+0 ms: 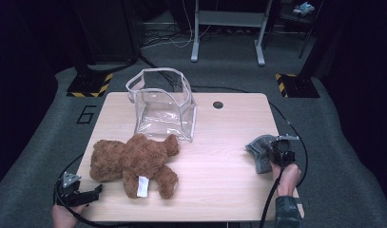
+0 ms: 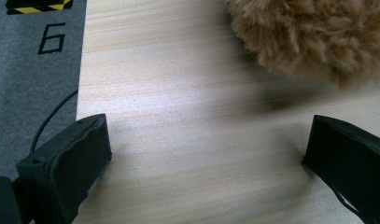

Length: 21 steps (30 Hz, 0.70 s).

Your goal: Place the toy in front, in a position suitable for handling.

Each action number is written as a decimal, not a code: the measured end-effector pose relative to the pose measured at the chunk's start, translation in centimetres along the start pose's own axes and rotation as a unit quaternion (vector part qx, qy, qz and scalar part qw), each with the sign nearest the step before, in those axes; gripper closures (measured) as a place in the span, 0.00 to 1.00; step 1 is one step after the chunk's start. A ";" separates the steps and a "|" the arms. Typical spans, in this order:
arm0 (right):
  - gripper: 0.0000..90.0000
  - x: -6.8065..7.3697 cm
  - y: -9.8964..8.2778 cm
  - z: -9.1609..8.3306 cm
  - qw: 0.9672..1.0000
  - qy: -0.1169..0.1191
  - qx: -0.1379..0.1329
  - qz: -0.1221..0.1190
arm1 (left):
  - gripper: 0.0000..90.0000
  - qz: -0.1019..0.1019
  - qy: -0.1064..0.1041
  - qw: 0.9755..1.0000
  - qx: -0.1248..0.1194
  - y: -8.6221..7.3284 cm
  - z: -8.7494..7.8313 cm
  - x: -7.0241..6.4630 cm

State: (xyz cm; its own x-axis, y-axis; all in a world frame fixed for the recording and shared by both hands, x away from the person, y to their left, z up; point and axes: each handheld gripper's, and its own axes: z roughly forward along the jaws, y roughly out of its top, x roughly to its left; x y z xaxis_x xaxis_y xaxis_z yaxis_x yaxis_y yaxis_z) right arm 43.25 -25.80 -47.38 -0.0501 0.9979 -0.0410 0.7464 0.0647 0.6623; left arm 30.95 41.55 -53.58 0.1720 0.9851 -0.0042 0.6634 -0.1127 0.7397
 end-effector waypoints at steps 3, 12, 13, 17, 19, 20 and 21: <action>0.84 -0.1 0.0 0.3 1.000 -0.003 0.003 0.007 | 0.00 0.001 0.000 1.000 0.000 0.0 0.0 0.0; 0.61 -0.6 -0.3 1.3 0.999 -0.010 0.018 0.027 | 0.00 0.000 0.000 1.000 0.000 0.0 0.0 0.0; 0.56 -0.6 -0.3 1.3 0.999 -0.009 0.019 0.028 | 0.00 0.000 0.000 1.000 0.000 0.0 0.0 0.0; 0.40 -0.6 -0.3 1.1 0.999 -0.002 0.018 0.026 | 0.00 0.001 0.000 1.000 0.000 0.0 0.0 0.0; 0.33 -0.5 -0.3 0.7 1.000 0.002 0.013 0.027 | 0.00 0.001 0.000 1.000 0.000 0.0 0.0 0.0; 0.27 -0.4 -0.4 0.4 1.000 0.012 0.012 0.019 | 0.00 0.000 0.001 1.000 0.000 0.0 0.0 0.0; 0.27 -0.4 -0.4 0.4 1.000 0.012 0.012 0.019 | 0.00 0.000 0.001 1.000 0.000 0.0 0.0 0.0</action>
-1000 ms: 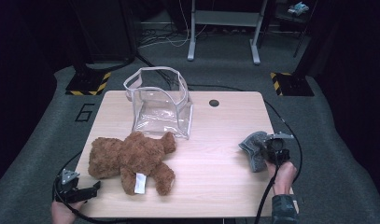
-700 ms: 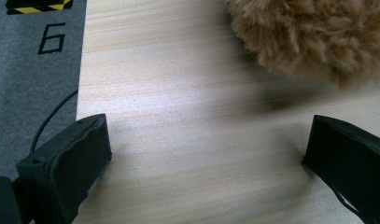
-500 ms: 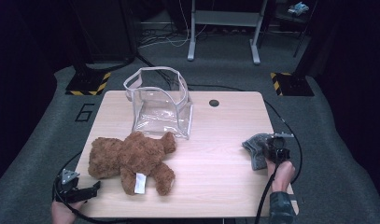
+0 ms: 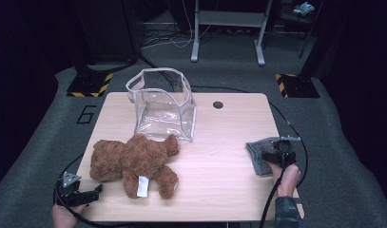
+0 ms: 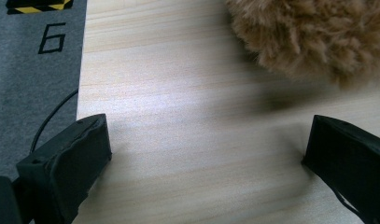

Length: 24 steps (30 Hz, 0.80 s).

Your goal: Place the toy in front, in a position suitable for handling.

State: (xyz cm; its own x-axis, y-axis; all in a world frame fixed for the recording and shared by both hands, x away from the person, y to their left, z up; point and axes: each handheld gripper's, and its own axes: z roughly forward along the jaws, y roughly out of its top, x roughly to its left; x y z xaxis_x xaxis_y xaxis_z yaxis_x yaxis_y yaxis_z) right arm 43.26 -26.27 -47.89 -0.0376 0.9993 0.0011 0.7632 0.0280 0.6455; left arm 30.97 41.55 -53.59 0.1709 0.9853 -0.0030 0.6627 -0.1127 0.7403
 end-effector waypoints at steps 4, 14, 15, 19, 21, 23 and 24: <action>0.20 0.2 -0.2 -0.5 1.000 0.022 0.004 -0.008 | 0.00 0.000 0.000 1.000 0.000 0.0 0.0 0.0; 0.14 2.1 -0.6 -1.9 0.995 0.086 0.000 -0.043 | 0.00 -0.004 0.001 1.000 -0.002 0.0 0.0 0.0; 0.13 2.8 -0.7 -2.3 0.994 0.096 -0.001 -0.056 | 0.00 -0.005 0.000 1.000 -0.002 0.0 0.0 0.0; 0.12 3.9 -0.9 -2.7 0.991 0.112 -0.004 -0.069 | 0.00 -0.004 0.000 1.000 -0.001 0.0 0.0 0.0; 0.12 5.1 -1.2 -3.0 0.989 0.124 -0.005 -0.084 | 0.00 -0.002 -0.003 1.000 0.000 0.0 0.0 0.0; 0.12 5.8 -1.4 -3.1 0.986 0.135 -0.005 -0.096 | 0.00 -0.002 -0.003 1.000 0.005 0.1 0.0 0.1; 0.12 5.8 -1.4 -3.1 0.986 0.135 -0.005 -0.096 | 0.00 -0.002 -0.003 1.000 0.005 0.1 0.0 0.1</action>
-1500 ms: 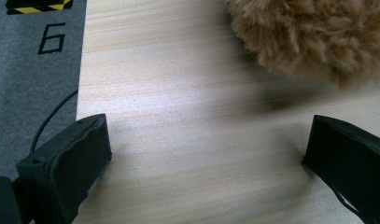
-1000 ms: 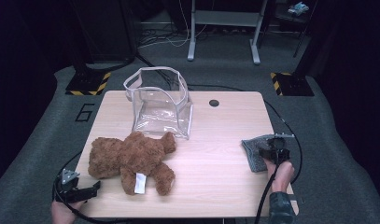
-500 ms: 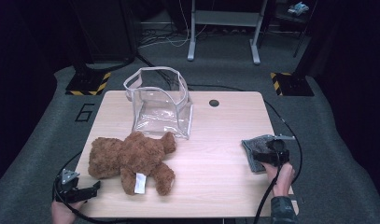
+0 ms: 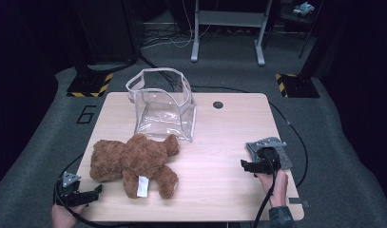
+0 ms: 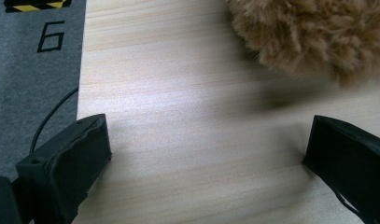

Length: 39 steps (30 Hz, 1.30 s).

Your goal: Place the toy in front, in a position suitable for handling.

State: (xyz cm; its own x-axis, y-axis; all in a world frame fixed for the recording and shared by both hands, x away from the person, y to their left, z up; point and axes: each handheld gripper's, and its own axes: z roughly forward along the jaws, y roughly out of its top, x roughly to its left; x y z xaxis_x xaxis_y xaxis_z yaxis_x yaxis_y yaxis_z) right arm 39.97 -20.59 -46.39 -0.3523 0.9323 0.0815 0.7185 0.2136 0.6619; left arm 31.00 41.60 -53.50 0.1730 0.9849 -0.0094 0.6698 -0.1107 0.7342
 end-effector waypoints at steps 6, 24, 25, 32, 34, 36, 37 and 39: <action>0.13 2.4 -0.1 0.3 0.999 0.028 -0.007 -0.024 | 0.00 0.002 -0.004 1.000 0.002 0.1 0.0 0.1; 0.15 9.6 2.0 2.0 0.991 0.090 -0.013 -0.096 | 0.02 -0.010 -0.070 0.997 -0.033 1.0 -1.2 -0.5; 0.15 10.0 2.2 2.1 0.991 0.094 -0.013 -0.095 | 0.02 -0.010 -0.074 0.997 -0.036 1.2 -1.3 -0.6; 0.15 12.2 3.1 2.7 0.987 0.110 -0.012 -0.117 | 0.04 0.002 -0.099 0.994 -0.041 2.3 -1.4 -1.0; 0.16 12.7 3.2 2.9 0.986 0.114 -0.012 -0.120 | 0.04 0.005 -0.102 0.994 -0.044 2.6 -1.3 -1.2; 0.16 13.1 3.4 3.1 0.985 0.117 -0.013 -0.128 | 0.05 0.008 -0.104 0.994 -0.046 2.7 -1.3 -1.3; 0.16 13.6 3.5 3.3 0.984 0.120 -0.012 -0.128 | 0.09 0.011 -0.106 0.993 -0.048 2.8 -1.2 -1.4; 0.16 13.8 3.7 3.6 0.983 0.125 -0.010 -0.136 | 0.18 0.012 -0.109 0.993 -0.051 2.8 -1.2 -1.4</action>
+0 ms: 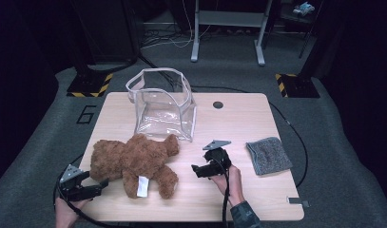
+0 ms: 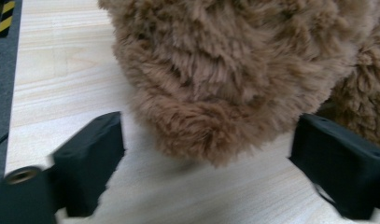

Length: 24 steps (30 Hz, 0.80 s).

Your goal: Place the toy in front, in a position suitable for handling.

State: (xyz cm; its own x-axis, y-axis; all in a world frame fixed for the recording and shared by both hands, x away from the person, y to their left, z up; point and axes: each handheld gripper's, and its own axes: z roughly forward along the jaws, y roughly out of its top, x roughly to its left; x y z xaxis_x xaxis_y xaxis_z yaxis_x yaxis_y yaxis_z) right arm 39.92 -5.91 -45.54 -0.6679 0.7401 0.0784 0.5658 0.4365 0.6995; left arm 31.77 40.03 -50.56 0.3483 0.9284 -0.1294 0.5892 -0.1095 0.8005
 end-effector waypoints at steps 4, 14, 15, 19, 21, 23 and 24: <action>0.16 0.5 0.2 0.3 1.000 0.010 0.000 0.004 | 0.34 0.002 -0.001 1.000 -0.002 0.1 0.1 -0.1; 0.26 3.6 0.6 2.4 0.997 0.065 0.017 -0.026 | 0.54 0.005 -0.017 1.000 -0.002 0.0 0.2 -0.1; 0.27 3.8 0.6 2.6 0.997 0.067 0.016 -0.027 | 0.57 0.009 -0.017 1.000 0.002 0.0 0.2 0.0; 0.31 4.7 0.4 3.4 0.996 0.080 0.022 -0.035 | 0.63 0.010 -0.021 1.000 -0.002 -0.1 0.1 0.2; 0.31 4.9 0.5 3.4 0.996 0.079 0.019 -0.034 | 0.63 0.010 -0.022 1.000 -0.002 -0.1 0.1 0.2; 0.32 5.2 1.0 3.4 0.996 0.076 0.009 -0.039 | 0.63 0.011 -0.022 1.000 -0.002 -0.1 0.1 0.2; 0.33 5.6 1.7 3.4 0.997 0.073 -0.004 -0.040 | 0.63 0.011 -0.022 1.000 -0.001 -0.1 0.1 0.2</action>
State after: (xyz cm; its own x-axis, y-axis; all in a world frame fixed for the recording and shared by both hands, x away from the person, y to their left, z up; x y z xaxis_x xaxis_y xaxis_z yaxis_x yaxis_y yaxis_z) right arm 38.80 0.71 -46.30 -0.7743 0.6205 0.1245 0.5049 0.4870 0.7127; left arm 31.87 40.19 -50.77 0.3924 0.9096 -0.1366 0.5792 -0.1290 0.8049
